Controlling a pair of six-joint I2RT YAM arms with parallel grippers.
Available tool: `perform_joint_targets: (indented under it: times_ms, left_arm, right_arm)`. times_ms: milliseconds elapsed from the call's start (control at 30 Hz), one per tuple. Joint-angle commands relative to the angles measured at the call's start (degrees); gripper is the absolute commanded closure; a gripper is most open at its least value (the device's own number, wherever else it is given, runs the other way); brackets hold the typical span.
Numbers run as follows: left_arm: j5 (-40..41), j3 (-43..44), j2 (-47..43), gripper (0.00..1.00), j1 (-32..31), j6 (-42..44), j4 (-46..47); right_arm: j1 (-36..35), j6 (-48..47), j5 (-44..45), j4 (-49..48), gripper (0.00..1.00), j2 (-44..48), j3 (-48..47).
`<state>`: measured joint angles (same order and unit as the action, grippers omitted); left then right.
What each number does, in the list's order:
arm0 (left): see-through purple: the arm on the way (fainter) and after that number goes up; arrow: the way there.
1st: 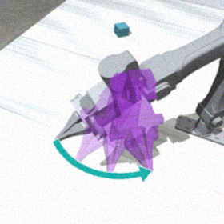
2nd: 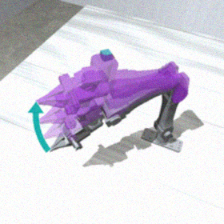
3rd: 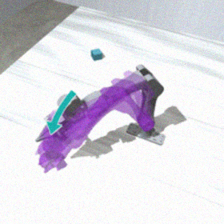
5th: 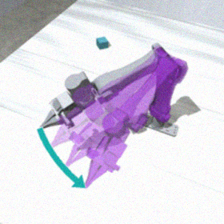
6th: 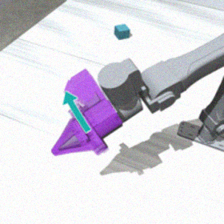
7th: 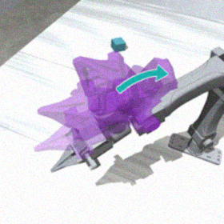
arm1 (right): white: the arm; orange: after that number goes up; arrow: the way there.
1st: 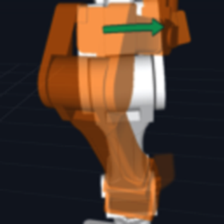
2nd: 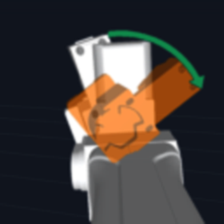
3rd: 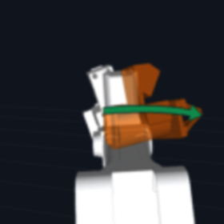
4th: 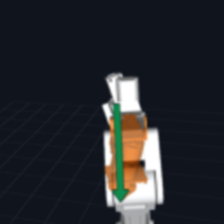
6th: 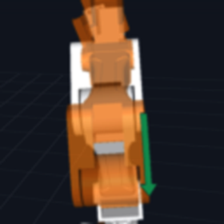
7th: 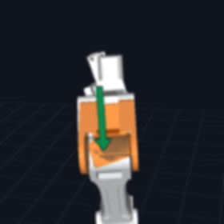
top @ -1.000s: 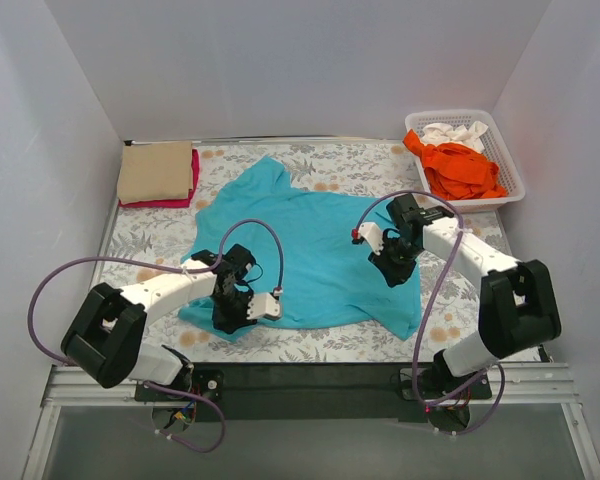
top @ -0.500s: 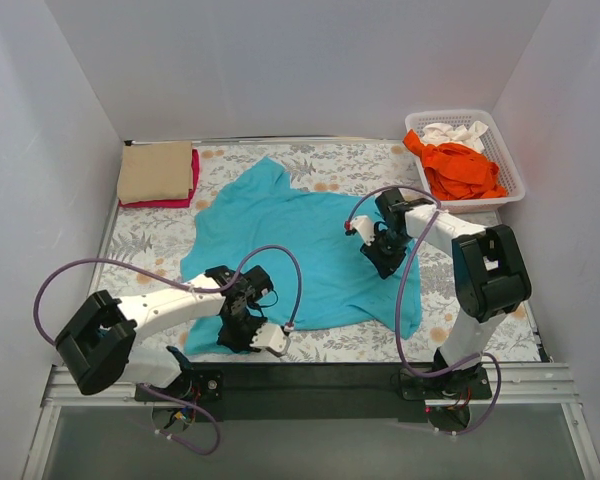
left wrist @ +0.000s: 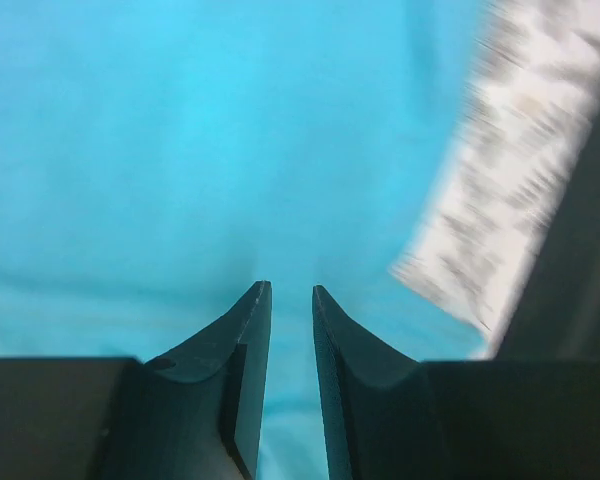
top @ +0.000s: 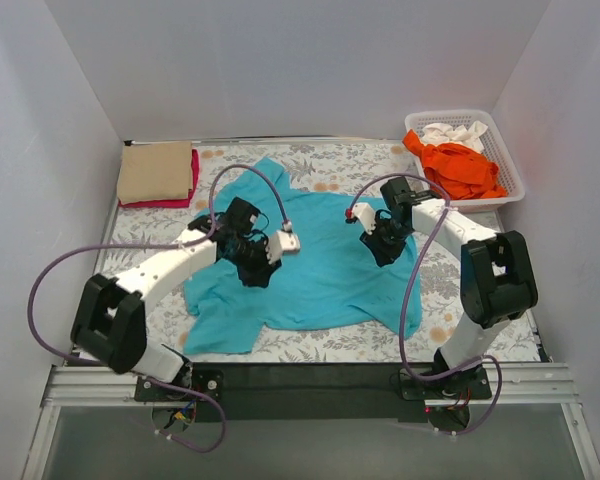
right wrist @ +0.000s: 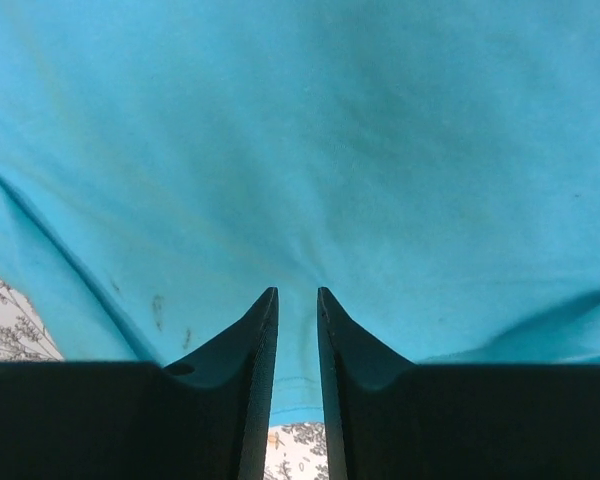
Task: Fold and stack the t-shirts
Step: Flatten the tshirt out
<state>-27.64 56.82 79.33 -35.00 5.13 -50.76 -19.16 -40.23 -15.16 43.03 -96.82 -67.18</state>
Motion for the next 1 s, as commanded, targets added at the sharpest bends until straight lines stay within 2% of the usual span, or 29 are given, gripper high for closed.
perform_joint_targets:
  times_ms: [0,167,400,433,567,667,767,900,967]
  left_arm:
    - [0.4,5.3,8.6,0.77,7.7,-14.8,10.7]
    - [4.6,10.4,19.9,0.79,11.8,-19.9,15.8]
    - [8.5,19.1,33.8,0.81,21.5,-24.0,15.2]
    - [8.8,20.7,35.3,0.81,22.3,-25.3,14.9]
    - [7.9,29.7,41.2,0.81,25.8,-27.7,11.3]
    - [5.1,30.3,39.9,0.80,26.0,-27.8,10.5]
    - [3.6,28.4,38.5,0.80,25.9,-28.4,10.3]
    - [3.3,24.4,36.5,0.80,25.9,-28.2,11.3]
    - [4.0,23.3,36.3,0.80,25.9,-27.4,11.3]
  right_arm:
    - [0.2,1.5,0.1,-0.1,0.75,-4.3,-0.5]
    - [0.2,3.4,2.9,-4.4,0.76,-10.5,-3.1]
    - [1.0,4.6,7.4,-8.4,0.77,-21.7,-16.8]
    - [1.2,4.7,7.9,-8.3,0.76,-22.4,-20.8]
    - [1.7,1.0,6.9,-4.6,0.67,-19.7,-25.2]
    - [2.0,-1.9,4.3,1.3,0.59,-9.5,-21.8]
    - [1.8,-2.4,1.9,5.7,0.60,-1.6,-16.1]
    - [-0.8,0.6,1.4,7.7,0.72,5.2,-4.1]
    - [-2.2,3.8,1.1,7.5,0.74,6.4,0.0]
